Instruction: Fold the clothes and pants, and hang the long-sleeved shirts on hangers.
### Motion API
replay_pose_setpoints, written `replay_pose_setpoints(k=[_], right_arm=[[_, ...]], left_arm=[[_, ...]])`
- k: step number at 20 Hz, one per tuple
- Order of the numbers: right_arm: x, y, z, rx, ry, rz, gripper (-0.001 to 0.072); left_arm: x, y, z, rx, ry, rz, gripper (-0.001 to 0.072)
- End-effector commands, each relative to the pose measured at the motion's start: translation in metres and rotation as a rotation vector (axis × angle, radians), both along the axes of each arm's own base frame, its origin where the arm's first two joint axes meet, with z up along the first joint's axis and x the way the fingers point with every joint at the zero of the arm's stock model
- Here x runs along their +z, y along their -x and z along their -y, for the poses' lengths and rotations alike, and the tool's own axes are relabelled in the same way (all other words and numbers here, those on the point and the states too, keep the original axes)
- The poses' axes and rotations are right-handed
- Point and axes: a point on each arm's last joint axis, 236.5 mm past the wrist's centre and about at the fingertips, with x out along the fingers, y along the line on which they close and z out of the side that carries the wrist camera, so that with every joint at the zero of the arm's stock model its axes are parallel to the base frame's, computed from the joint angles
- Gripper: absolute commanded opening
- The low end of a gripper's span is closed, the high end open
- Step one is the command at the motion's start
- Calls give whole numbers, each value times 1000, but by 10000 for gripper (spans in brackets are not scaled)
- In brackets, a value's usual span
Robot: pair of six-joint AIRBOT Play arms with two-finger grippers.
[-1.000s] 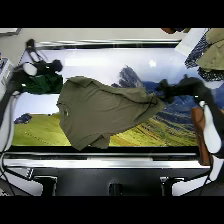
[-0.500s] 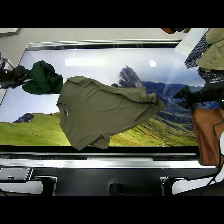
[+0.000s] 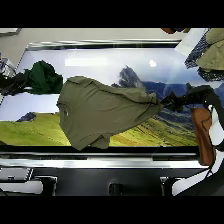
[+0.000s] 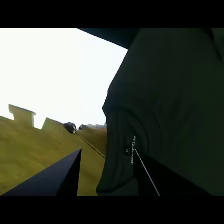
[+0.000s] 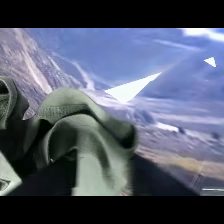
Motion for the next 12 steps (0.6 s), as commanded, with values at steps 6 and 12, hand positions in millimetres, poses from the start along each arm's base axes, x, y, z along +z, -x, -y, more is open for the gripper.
replay_pose_setpoints(k=[6,12], right_arm=[[11,0,-6,34,28,25,29],[46,20,-13,102,35,18,29]], left_arm=[[-62,71,8,13,82,-244,393],[-134,191,110,127,382,-298,393]])
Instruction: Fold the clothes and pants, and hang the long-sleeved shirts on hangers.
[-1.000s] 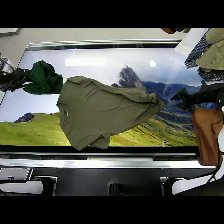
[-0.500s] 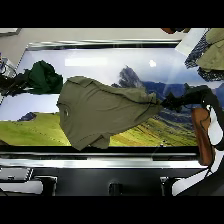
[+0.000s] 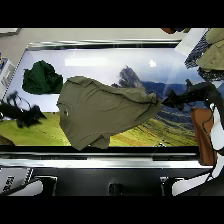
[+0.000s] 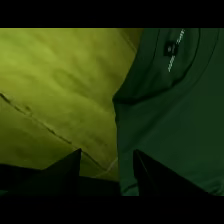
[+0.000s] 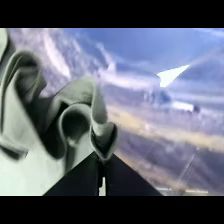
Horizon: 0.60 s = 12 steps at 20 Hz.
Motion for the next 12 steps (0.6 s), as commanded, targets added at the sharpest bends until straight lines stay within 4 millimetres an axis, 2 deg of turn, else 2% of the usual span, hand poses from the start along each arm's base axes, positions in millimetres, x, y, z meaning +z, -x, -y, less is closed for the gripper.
replay_pose_setpoints(k=[1,3,5,7,10,12], right_arm=[[19,12,-5,41,-1,-9,29],[28,14,-6,30,-3,-6,29],[36,14,-6,16,-4,0,29],[43,15,-7,12,-4,6,29],[52,16,-8,11,-3,15,29],[60,16,-8,7,-2,32,29]], left_arm=[[-34,64,63,98,170,-21,392],[-47,90,85,102,214,-50,393],[-59,103,100,90,229,-77,393],[-67,100,104,77,205,-59,393],[-70,85,116,85,211,-15,392],[-75,85,126,77,224,-31,392]])
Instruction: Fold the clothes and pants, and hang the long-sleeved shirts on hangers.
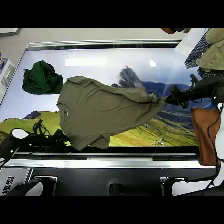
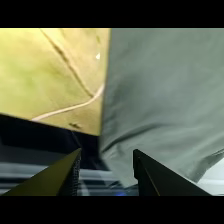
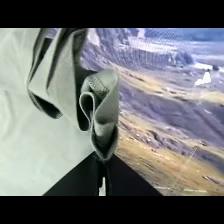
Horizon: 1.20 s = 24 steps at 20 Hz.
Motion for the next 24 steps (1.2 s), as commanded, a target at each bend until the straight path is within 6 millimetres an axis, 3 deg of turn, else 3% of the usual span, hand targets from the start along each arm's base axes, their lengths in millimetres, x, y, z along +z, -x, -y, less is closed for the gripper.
replay_pose_setpoints(k=[1,6,7,8,9,12,14,16,19,22,24], right_arm=[[14,1,-2,-5,0,20,29],[31,2,-2,-8,10,53,29],[33,2,-2,-10,11,57,29],[37,2,-2,-9,13,64,29],[40,4,-3,-6,12,67,28],[55,8,-6,4,15,90,28],[75,7,-8,16,23,153,27],[107,4,-14,33,24,265,27],[180,3,-10,-3,106,497,26],[277,25,-7,-47,213,753,26],[347,57,-13,-66,277,935,27]], left_arm=[[-10,-4,19,7,24,-2,393],[-23,5,35,-46,21,-39,383],[-24,4,36,-44,18,-35,287],[-23,1,35,-38,17,-26,75],[-21,-4,34,-28,14,-10,15],[-3,-31,33,-57,4,84,14],[27,-67,33,-91,-9,208,12],[70,-106,29,-122,-41,350,12],[169,-162,4,-201,-196,607,11],[310,-186,-38,-214,-455,917,11],[405,-173,-54,-162,-562,1113,12]])
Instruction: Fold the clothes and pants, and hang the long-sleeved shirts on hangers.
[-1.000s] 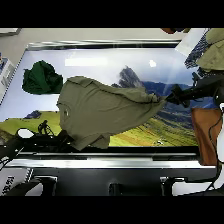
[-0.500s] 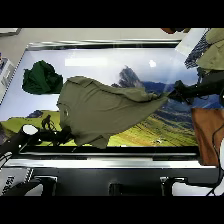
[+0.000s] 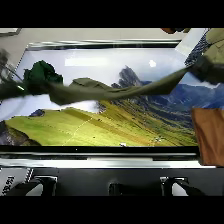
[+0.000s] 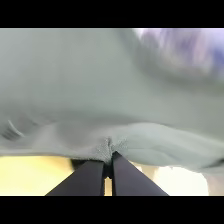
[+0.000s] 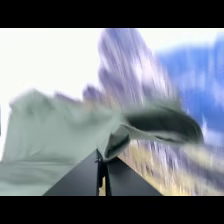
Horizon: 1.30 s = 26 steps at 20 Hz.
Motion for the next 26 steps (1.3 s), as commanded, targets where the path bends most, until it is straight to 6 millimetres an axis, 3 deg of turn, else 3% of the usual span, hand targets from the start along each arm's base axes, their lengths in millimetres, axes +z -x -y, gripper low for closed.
replay_pose_setpoints(k=[1,3,4,6,8,11,14,17,19,23,26], right_arm=[[123,56,-6,-61,113,346,27],[178,105,-13,-99,182,509,27],[201,133,-16,-125,212,585,27],[234,179,-15,-204,230,695,27],[250,214,-9,-290,227,755,27],[267,234,-4,-348,196,816,27],[261,215,1,-354,157,782,27],[215,163,4,-302,113,581,27],[154,111,8,-260,41,339,27],[16,10,9,-128,-67,-70,28],[-88,-63,8,-78,-33,-206,28]], left_arm=[[167,25,-37,82,-173,381,12],[239,65,-41,122,-181,551,12],[261,85,-45,150,-176,605,12],[290,124,-52,209,-163,683,12],[307,157,-58,260,-163,739,12],[319,183,-72,337,-167,777,12],[310,169,-77,349,-172,744,12],[267,113,-83,333,-195,609,12],[214,58,-86,302,-221,463,14],[67,-49,-78,192,-246,126,15],[-59,-102,-62,83,-225,-105,14]])
